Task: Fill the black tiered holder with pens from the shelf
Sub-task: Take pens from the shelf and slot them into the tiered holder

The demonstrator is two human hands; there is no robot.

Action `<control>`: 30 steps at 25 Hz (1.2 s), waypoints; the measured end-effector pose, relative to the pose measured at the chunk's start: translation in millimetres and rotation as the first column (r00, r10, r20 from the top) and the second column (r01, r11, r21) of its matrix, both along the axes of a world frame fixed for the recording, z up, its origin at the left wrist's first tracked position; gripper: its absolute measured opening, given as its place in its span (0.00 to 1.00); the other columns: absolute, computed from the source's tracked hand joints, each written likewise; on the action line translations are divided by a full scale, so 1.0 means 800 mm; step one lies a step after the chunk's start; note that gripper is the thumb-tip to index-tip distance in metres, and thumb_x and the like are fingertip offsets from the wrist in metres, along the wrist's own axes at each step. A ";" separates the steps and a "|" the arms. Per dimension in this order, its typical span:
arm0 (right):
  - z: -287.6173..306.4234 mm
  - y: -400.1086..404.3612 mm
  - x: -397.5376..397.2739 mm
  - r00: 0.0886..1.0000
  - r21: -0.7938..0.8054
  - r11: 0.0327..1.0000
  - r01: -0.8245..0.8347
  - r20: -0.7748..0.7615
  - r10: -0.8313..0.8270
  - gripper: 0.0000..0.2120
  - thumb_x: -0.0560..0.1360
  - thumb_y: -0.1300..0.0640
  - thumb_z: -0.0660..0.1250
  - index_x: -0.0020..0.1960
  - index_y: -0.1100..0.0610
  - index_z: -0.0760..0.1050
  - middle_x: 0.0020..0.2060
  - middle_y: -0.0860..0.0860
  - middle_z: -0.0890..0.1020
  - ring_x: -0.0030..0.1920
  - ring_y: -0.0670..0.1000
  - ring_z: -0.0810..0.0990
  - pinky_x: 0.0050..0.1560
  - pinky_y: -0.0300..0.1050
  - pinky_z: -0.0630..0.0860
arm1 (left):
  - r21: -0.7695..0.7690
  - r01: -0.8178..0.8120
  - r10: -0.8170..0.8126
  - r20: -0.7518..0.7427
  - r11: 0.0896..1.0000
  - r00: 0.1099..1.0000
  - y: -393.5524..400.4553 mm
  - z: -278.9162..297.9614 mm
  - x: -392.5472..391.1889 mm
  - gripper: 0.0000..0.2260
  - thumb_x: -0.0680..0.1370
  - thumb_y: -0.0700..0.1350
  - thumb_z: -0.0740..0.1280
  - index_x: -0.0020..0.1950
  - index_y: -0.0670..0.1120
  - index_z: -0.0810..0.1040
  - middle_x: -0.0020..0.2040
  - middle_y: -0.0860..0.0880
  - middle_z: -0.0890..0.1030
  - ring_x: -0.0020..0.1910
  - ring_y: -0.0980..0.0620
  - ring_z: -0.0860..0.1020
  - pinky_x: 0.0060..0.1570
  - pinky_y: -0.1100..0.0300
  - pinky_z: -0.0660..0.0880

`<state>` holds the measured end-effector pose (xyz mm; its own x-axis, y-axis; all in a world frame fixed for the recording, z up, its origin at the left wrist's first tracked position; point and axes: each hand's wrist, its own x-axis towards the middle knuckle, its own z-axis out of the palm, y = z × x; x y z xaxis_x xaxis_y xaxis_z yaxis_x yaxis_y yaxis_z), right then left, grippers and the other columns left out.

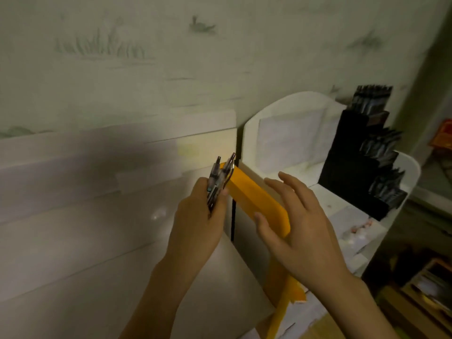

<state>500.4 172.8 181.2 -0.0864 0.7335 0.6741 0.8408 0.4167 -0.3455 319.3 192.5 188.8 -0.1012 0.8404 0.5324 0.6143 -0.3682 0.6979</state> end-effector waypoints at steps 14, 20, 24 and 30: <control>0.005 -0.012 0.398 0.932 -0.062 0.930 0.362 0.011 -0.362 0.28 0.75 0.37 0.62 0.73 0.43 0.63 0.73 0.45 0.65 0.71 0.48 0.65 0.67 0.50 0.71 | 0.027 0.349 -0.349 0.038 0.937 0.936 0.045 0.028 0.406 0.05 0.79 0.55 0.60 0.46 0.56 0.70 0.35 0.58 0.78 0.29 0.57 0.77 0.24 0.60 0.75; -0.013 -0.009 0.538 0.910 -0.134 0.900 0.414 0.076 -0.408 0.28 0.75 0.39 0.63 0.73 0.44 0.63 0.73 0.45 0.65 0.72 0.47 0.64 0.69 0.49 0.69 | -0.006 0.418 -0.416 0.065 0.909 0.907 0.058 -0.001 0.551 0.06 0.79 0.52 0.62 0.51 0.51 0.72 0.31 0.58 0.74 0.32 0.66 0.76 0.25 0.76 0.66; -0.039 0.022 0.596 0.909 -0.192 0.888 0.417 0.071 -0.411 0.28 0.75 0.37 0.62 0.72 0.44 0.63 0.73 0.45 0.65 0.70 0.47 0.67 0.65 0.50 0.73 | -0.083 0.450 -0.447 0.048 0.889 0.893 0.088 -0.022 0.612 0.06 0.79 0.52 0.62 0.53 0.52 0.72 0.36 0.58 0.77 0.33 0.66 0.77 0.26 0.75 0.67; -0.076 0.116 0.650 0.942 -0.252 0.907 0.336 0.075 -0.328 0.26 0.76 0.37 0.61 0.72 0.41 0.61 0.72 0.43 0.67 0.70 0.45 0.66 0.66 0.46 0.71 | -0.154 0.377 -0.383 -0.014 0.914 0.924 0.168 -0.062 0.667 0.11 0.80 0.54 0.61 0.58 0.50 0.73 0.39 0.53 0.79 0.30 0.57 0.74 0.27 0.73 0.68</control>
